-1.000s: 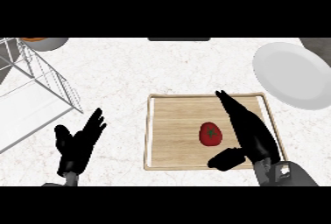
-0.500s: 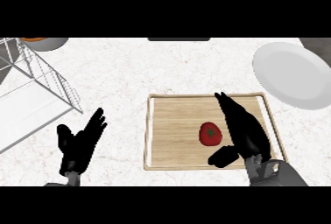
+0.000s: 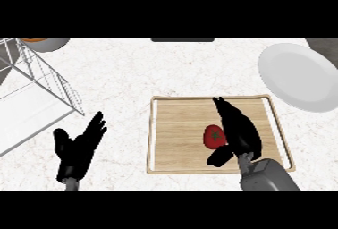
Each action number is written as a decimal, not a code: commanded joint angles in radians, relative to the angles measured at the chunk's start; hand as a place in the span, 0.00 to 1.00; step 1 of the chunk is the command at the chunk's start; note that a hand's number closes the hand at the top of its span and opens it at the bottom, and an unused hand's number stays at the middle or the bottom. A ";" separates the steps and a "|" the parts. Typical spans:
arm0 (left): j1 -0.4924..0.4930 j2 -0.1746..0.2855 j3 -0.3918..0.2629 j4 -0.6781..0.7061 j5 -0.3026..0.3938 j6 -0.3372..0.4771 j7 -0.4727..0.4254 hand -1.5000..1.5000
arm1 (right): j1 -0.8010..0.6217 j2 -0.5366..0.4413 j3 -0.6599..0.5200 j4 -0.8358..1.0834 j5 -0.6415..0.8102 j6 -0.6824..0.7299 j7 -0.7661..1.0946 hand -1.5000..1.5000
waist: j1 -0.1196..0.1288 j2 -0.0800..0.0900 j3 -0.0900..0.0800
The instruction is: Pick the tomato from the tray and place it in the plate
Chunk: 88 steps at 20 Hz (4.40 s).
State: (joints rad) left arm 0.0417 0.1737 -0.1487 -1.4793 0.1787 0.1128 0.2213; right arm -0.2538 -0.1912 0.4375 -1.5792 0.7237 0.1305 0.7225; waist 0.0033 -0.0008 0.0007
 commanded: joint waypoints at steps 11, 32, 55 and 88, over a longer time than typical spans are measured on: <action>-0.026 -0.041 0.046 0.028 -0.030 -0.037 0.012 0.50 | -0.010 0.039 -0.012 0.143 0.174 0.031 -0.174 1.00 | -0.001 0.001 -0.001; -0.090 -0.053 -0.007 0.035 -0.047 -0.081 0.004 0.50 | -0.556 -0.042 -0.542 0.482 0.694 -0.506 0.522 1.00 | 0.128 0.055 -0.003; -0.077 -0.074 -0.008 0.017 -0.069 -0.034 0.030 0.50 | -0.523 -0.090 -1.031 0.709 1.186 -1.045 0.567 1.00 | 0.075 0.038 0.005; -0.088 -0.054 0.049 0.072 -0.054 -0.052 -0.001 0.50 | -0.553 -0.149 -1.367 1.063 0.429 -1.519 -0.231 0.00 | 0.029 0.019 0.008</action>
State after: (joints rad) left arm -0.0228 0.1133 -0.1103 -1.4303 0.1275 0.0598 0.2146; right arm -0.8228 -0.3885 -0.9332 -0.4747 1.2690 -1.2326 0.5684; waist 0.0415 0.0180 0.0107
